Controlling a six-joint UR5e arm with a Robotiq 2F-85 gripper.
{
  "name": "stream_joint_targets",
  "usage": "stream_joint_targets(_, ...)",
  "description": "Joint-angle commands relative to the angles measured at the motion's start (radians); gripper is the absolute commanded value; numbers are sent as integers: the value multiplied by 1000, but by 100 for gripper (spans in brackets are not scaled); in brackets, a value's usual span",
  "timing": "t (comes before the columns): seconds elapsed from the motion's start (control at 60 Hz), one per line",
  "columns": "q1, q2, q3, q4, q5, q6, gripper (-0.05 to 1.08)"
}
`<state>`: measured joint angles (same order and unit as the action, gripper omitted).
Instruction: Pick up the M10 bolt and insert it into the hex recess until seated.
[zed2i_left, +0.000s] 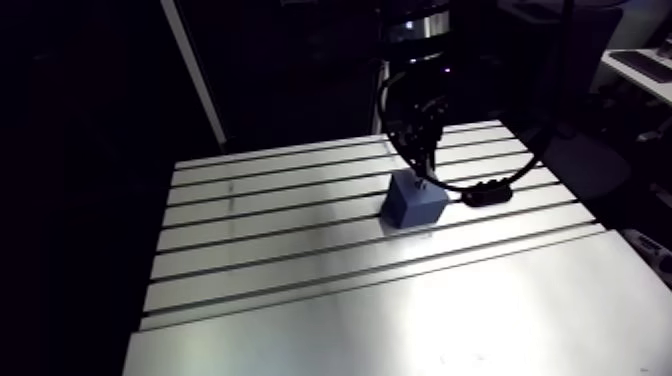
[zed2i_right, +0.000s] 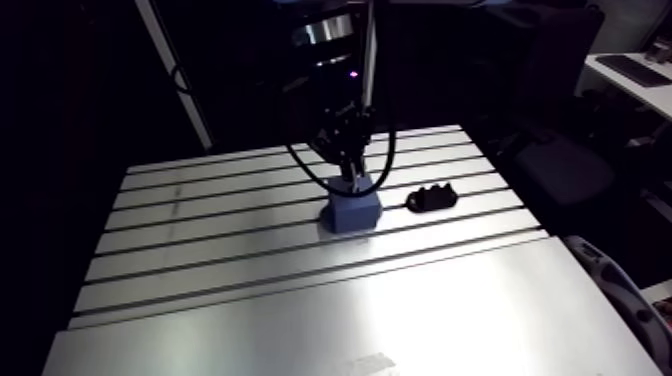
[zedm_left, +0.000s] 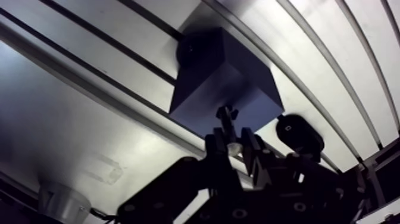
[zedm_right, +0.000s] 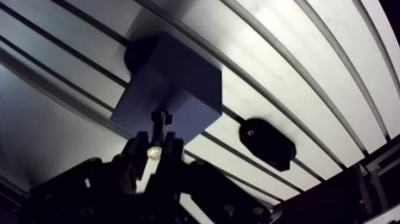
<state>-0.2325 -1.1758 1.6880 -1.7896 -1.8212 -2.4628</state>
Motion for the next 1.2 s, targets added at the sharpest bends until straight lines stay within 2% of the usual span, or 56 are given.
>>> stream_joint_targets(0.017, -1, -1, -7, 1, 2, -3, 106)
stream_joint_targets(0.283, -1, -6, -17, 5, 7, -10, 107)
stream_joint_targets(0.75, -1, -10, -11, 2, 3, -30, 107)
stream_joint_targets(1.2, 1, -54, 11, 3, 0, -28, 107)
